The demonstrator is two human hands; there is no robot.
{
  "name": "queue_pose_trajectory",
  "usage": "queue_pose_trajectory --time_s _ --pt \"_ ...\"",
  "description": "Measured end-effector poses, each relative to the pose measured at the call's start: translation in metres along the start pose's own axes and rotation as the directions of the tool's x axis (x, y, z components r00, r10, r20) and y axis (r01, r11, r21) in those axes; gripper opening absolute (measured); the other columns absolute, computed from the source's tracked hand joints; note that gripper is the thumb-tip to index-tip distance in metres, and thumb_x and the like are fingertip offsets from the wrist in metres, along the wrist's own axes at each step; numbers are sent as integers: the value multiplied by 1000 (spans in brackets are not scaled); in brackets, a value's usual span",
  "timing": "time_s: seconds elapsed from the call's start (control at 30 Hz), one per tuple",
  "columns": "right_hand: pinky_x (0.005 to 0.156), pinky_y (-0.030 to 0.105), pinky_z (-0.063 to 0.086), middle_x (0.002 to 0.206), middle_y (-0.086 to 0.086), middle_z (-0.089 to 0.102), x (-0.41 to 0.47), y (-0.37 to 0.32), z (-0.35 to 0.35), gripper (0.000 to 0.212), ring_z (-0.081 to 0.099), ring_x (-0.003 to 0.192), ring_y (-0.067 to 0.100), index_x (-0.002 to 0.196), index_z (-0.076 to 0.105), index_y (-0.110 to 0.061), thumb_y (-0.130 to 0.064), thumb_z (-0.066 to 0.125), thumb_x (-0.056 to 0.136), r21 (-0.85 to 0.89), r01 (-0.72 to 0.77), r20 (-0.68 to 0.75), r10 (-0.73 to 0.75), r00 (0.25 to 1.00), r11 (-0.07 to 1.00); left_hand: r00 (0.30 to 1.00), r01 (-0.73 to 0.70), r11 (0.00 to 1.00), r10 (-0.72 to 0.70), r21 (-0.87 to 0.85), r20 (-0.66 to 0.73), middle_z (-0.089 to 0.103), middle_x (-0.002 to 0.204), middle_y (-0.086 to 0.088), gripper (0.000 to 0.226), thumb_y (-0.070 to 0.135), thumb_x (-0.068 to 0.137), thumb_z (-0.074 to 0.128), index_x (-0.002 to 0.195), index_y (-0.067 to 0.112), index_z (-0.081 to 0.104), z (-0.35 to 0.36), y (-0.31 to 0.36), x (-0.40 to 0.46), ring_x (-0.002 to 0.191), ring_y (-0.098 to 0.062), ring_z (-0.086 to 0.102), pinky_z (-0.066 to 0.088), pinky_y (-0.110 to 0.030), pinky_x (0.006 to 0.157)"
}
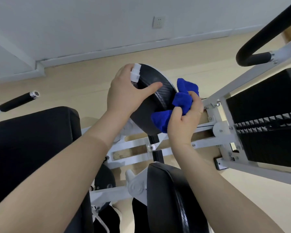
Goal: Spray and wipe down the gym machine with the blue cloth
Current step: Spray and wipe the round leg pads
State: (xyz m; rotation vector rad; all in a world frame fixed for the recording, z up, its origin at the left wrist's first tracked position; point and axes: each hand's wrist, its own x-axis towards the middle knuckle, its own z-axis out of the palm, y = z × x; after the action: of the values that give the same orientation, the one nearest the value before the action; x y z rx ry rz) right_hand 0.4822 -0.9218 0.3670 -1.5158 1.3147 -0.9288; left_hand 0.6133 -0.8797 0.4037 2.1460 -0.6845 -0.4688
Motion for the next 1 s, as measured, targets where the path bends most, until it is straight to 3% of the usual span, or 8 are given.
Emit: queue_pose_trajectory --time_s 0.13,0.23,0.33,0.47,0.63,0.83,0.9,1.0 --pt "90 15 42 119 7 52 4 35 -7 41 51 98 9 123 50 -15 1 42 86 -72 -366 48 370 928 928 999 23 999 -22 30 -36 57 113 9 61 54 69 71 119 23 54 -2 2 -5 99 -11 54 45 -27 76" --pt "90 44 49 109 11 58 2 65 -7 34 56 100 30 102 51 -19 5 35 85 -168 -640 366 650 665 750 998 22 998 -19 60 -55 58 108 8 58 57 68 69 113 23 56 -2 1 -5 95 -15 56 49 -32 69" --pt "63 33 50 101 13 59 16 66 -2 33 57 91 30 106 50 -12 4 34 82 0 -727 313 690 653 687 996 -4 999 8 52 -85 61 100 7 52 60 67 66 103 23 57 2 -5 0 89 -15 57 48 -31 66" --pt "57 25 45 90 2 55 20 78 -1 41 55 70 18 113 45 -22 5 33 85 295 -724 257 678 688 623 986 -70 996 79 61 -148 59 97 5 53 62 69 56 99 19 56 6 -22 0 86 -11 54 37 -14 65" --pt "67 38 51 91 9 60 39 98 29 30 59 79 27 111 48 -11 -12 50 81 106 -741 352 672 652 663 976 -162 979 178 126 -129 49 135 2 64 51 76 51 133 21 49 3 -42 -8 115 -3 44 23 9 79" --pt "75 44 44 99 13 57 45 131 41 38 47 79 27 95 59 -6 -6 44 61 203 -880 361 803 474 429 983 -136 974 156 182 -100 42 142 6 69 55 75 48 137 24 43 -3 -43 -13 109 16 30 23 11 76" --pt "69 35 37 72 6 41 48 88 26 20 34 64 22 60 45 -20 -3 34 61 191 -890 344 821 455 413 984 -133 973 152 188 -93 40 144 8 69 56 76 48 138 25 43 -3 -44 -14 116 11 31 22 11 77" --pt "58 26 18 61 -2 9 54 28 10 19 9 54 12 56 19 -21 -4 28 59 220 -874 396 779 486 434 986 -127 977 144 173 -88 38 146 8 69 57 77 47 139 26 42 -2 -47 -15 125 2 29 23 4 81"
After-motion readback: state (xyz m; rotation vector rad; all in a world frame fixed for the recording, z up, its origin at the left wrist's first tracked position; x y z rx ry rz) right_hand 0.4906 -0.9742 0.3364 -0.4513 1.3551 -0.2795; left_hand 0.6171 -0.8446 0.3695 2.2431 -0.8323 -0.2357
